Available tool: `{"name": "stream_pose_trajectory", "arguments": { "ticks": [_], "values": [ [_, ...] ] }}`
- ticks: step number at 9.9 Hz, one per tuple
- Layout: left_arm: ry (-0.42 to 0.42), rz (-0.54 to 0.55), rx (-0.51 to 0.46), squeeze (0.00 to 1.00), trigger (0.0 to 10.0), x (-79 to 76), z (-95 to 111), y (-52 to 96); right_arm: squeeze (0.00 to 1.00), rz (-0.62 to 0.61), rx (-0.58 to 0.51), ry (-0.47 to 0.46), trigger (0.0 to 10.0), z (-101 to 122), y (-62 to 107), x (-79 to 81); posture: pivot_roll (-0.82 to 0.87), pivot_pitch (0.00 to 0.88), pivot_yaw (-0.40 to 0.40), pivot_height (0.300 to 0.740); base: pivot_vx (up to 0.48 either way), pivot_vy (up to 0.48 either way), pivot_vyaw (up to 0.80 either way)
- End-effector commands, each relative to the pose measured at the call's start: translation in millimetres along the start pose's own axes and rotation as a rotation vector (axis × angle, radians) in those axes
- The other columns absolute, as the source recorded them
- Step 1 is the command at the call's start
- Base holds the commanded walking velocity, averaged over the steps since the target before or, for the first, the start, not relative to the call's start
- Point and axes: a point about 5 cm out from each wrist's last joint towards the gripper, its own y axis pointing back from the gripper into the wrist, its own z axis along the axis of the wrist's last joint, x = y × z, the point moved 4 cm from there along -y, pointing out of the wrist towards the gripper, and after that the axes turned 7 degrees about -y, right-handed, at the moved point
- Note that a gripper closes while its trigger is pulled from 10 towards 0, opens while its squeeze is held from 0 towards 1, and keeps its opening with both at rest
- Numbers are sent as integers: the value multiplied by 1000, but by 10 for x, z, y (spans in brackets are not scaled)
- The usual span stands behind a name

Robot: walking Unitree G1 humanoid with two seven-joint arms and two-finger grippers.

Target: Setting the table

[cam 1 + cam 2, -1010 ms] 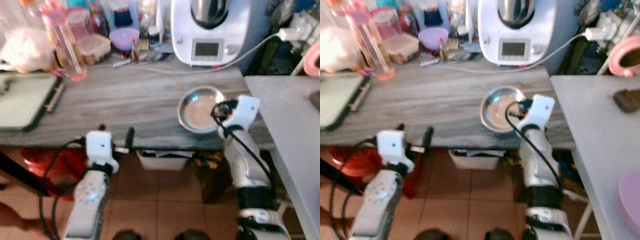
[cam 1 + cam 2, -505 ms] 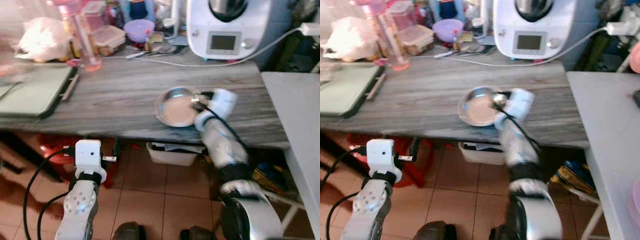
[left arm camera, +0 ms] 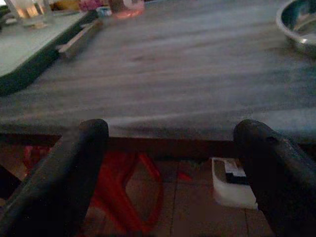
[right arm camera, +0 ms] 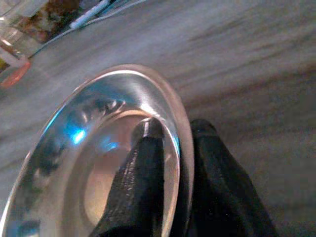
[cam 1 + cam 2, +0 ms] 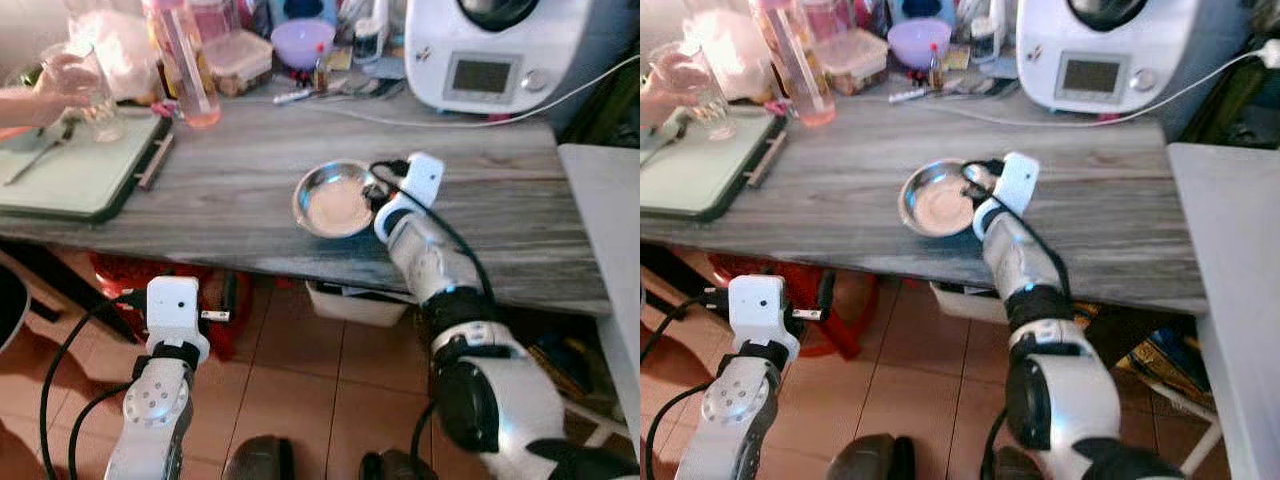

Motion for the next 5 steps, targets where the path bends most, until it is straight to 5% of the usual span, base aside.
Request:
{"name": "stream_pose_trajectory", "arguments": {
  "ticks": [1, 5],
  "values": [
    [-7, 3, -11, 0, 10000, 20, 45, -2, 1000, 17, -10, -7, 10000, 42, -14, 72, 128, 117, 72, 740, 0, 0, 0],
    [7, 28, -10, 0, 10000, 11, 45, -59, 1000, 23, -12, 23, 10000, 47, 43, -39, 117, 88, 56, 740, 0, 0, 0]
  ]
}}
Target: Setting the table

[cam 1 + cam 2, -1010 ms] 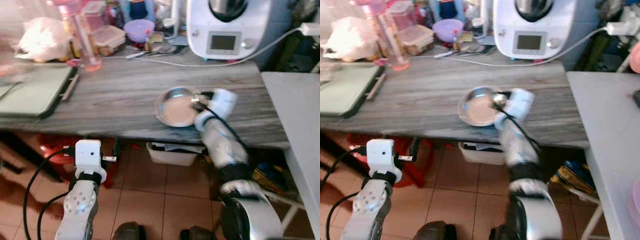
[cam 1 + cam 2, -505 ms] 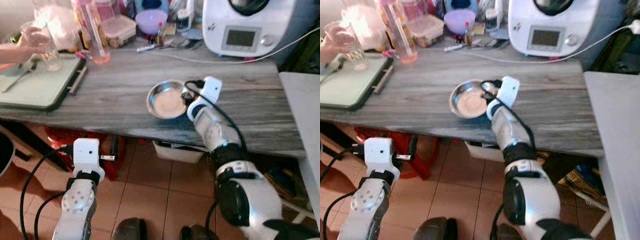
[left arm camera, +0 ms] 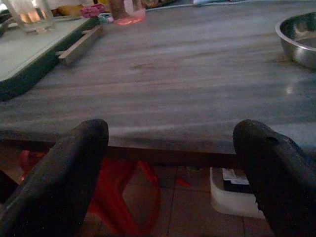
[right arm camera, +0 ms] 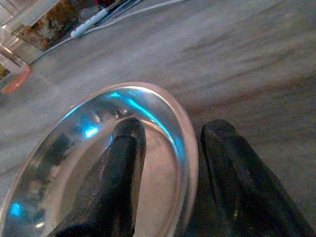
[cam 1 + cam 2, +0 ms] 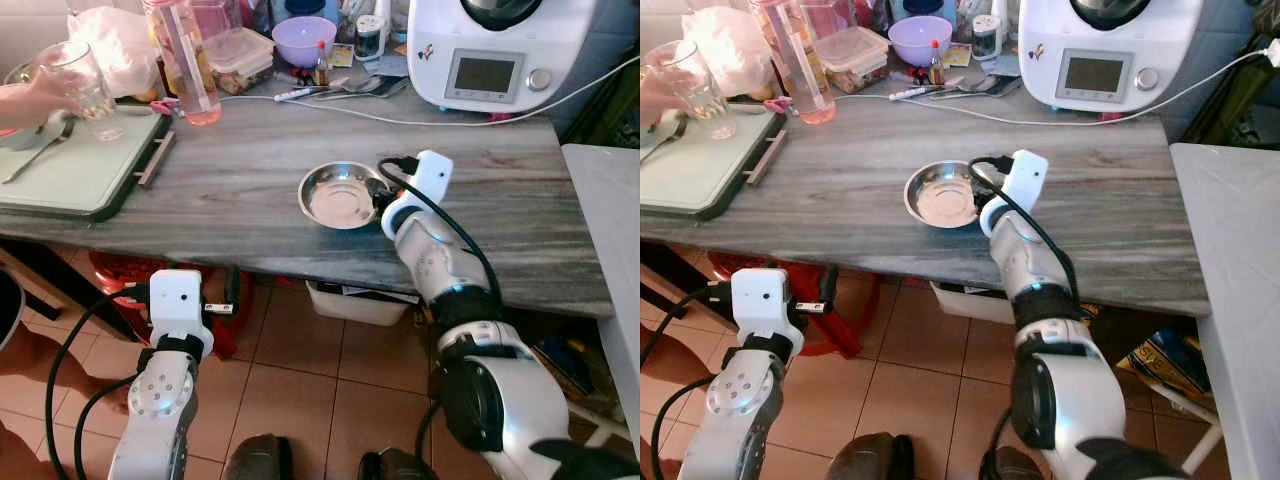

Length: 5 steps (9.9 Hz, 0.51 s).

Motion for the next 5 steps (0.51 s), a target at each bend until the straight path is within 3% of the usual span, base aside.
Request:
{"name": "stream_pose_trajectory", "arguments": {
  "ticks": [1, 2, 4, 5],
  "values": [
    [-10, 16, 11, 0, 10000, 36, -30, -4, 1000, 14, 9, 14, 10000, -14, 13, 17, 118, 85, 56, 740, 0, 0, 0],
    [10, 40, 31, 0, 10000, 75, -77, 15, 1000, 29, -19, 86, 10000, 18, 87, -21, 104, 66, 62, 740, 0, 0, 0],
    [21, 39, 36, 0, 10000, 61, -109, 41, 1000, 60, -181, 259, 10000, 172, 320, -118, 90, 41, 55, 740, 0, 0, 0],
    [29, 38, 32, 0, 10000, 43, -105, 14, 1000, 43, -246, 322, 10000, 162, 473, -254, 84, 21, 50, 740, 0, 0, 0]
  ]
}}
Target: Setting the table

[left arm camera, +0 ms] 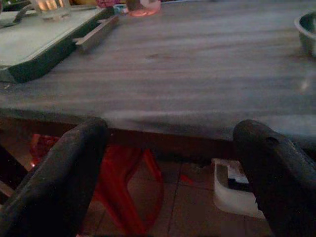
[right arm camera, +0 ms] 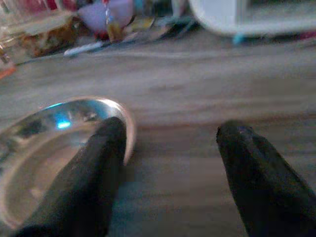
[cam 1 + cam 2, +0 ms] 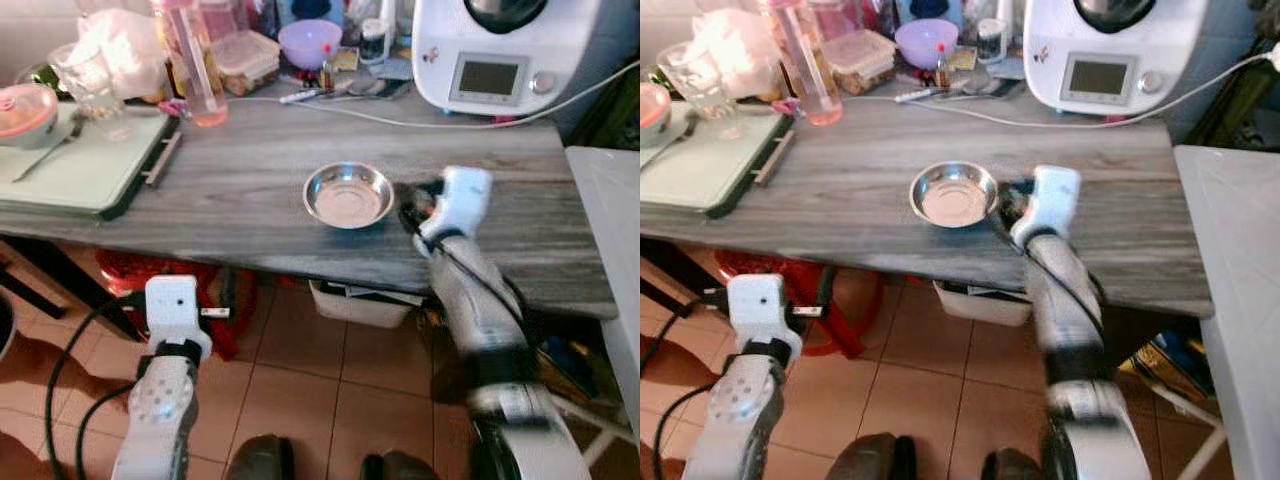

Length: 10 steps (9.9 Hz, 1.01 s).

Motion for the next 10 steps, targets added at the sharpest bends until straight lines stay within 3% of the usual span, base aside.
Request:
{"name": "stream_pose_trajectory", "arguments": {
  "ticks": [1, 3, 7, 8, 9, 10],
  "values": [
    [4, 14, -2, 0, 10000, 26, 0, -28, 1000, 11, -45, 30, 10000, 48, 68, 17, 80, 12, 50, 740, 0, 0, 0],
    [10, 10, -17, 0, 10000, 12, 35, -90, 1000, 5, -65, 63, 10000, 30, 245, -12, 65, 0, 54, 740, 0, 0, 0],
    [13, 22, -43, 0, 10000, 33, 79, -173, 992, -5, -71, 92, 10000, -15, 409, 6, 55, 0, 52, 740, -128, 0, 0],
    [13, 22, -46, 0, 10000, 30, 79, -180, 388, -6, -67, 92, 10000, -17, 413, 0, 55, 0, 51, 740, -266, 0, 0],
    [14, 23, -46, 0, 10000, 28, 69, -172, 8, -8, -64, 98, 10000, -17, 413, -16, 54, 0, 49, 740, -262, 0, 0],
    [14, 23, -46, 0, 10000, 27, 66, -169, 0, -9, -62, 97, 10000, -16, 411, -24, 54, 0, 49, 740, -270, 0, 0]
  ]
}}
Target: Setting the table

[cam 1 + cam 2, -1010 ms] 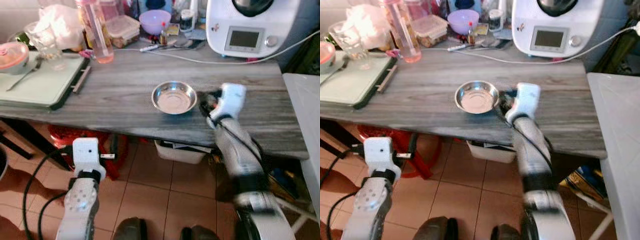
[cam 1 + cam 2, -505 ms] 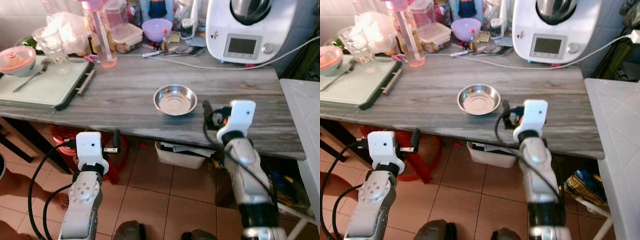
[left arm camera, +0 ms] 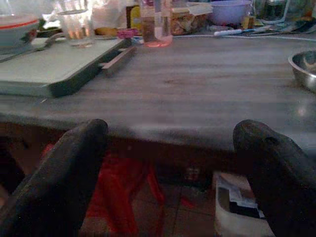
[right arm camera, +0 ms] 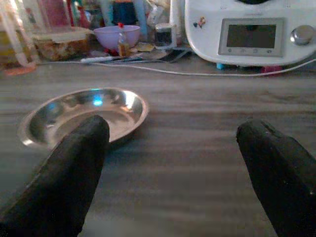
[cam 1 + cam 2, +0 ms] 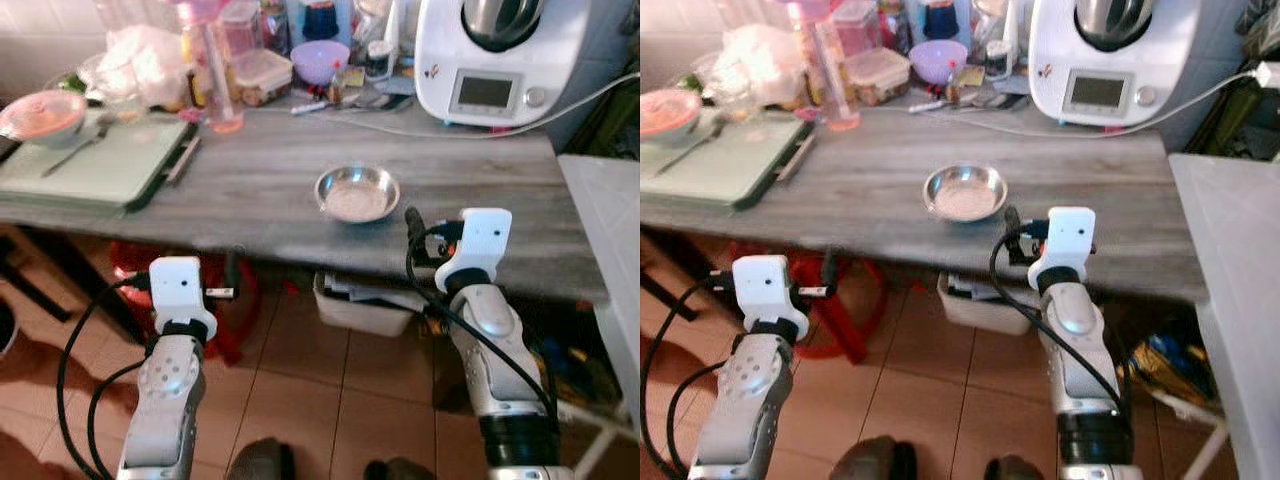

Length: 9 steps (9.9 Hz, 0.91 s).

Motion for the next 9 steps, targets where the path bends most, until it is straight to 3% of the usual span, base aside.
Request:
{"name": "stream_pose_trajectory", "arguments": {
  "ticks": [1, 4, 7, 9],
  "values": [
    [-4, 6, 12, 0, 10000, 17, -40, 13, 0, 14, -8, -1, 10000, 40, 4, 22, 54, 0, 47, 740, -274, 0, 0],
    [-6, 5, 6, 0, 10000, 14, -30, 1, 0, 11, 4, -19, 10000, 28, -9, 24, 55, 0, 48, 740, -266, 0, -135],
    [-3, -1, 8, 0, 10000, -11, -41, 18, 0, 19, 8, -15, 10000, 27, -13, 24, 57, 0, 44, 740, -254, 0, -779],
    [8, -14, -2, 0, 10000, -26, -31, 28, 0, 23, 5, -13, 10000, 40, -27, 37, 58, 0, 42, 740, 0, 0, -800]
  ]
}}
